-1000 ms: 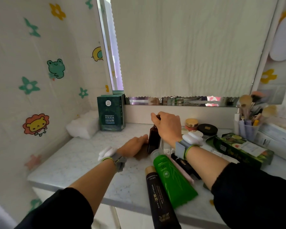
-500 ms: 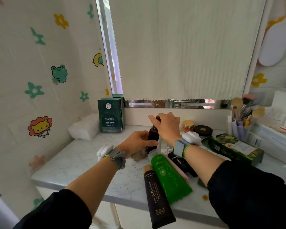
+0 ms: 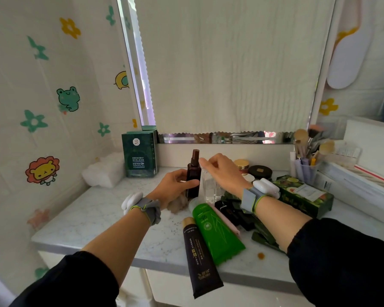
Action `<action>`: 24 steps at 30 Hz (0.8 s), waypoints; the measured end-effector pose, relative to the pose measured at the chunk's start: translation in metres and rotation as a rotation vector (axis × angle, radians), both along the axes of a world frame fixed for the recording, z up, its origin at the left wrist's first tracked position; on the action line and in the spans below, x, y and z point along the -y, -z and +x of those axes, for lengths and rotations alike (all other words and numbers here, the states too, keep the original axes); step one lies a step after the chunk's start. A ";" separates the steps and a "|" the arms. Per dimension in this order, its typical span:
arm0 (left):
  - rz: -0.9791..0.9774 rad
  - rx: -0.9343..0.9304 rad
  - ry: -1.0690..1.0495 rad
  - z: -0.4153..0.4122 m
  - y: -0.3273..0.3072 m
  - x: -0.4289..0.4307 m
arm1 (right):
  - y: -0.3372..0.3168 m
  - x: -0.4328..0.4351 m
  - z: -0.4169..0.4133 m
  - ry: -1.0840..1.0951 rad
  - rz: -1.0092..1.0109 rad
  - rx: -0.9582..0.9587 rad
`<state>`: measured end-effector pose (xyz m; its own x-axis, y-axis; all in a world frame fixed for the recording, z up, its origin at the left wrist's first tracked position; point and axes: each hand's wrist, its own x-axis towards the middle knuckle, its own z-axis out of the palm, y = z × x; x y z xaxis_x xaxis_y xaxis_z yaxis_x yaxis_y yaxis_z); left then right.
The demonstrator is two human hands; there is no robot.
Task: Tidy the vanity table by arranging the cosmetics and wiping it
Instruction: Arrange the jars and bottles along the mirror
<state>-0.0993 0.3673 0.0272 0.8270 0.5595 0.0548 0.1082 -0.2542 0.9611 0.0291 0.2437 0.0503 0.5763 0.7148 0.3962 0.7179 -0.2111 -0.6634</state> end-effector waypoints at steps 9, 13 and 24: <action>0.040 -0.006 -0.059 0.000 0.000 0.002 | 0.006 0.005 0.004 -0.003 -0.315 0.136; 0.049 -0.002 -0.068 -0.001 -0.001 0.001 | -0.001 0.008 0.004 -0.040 -0.417 0.162; 0.054 0.055 -0.237 -0.004 0.000 -0.020 | -0.001 -0.010 0.007 -0.039 -0.401 0.226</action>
<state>-0.1034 0.3872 0.0269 0.6681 0.7325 0.1307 0.1190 -0.2786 0.9530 0.0357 0.2540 0.0512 0.4772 0.8567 0.1959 0.8474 -0.3895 -0.3608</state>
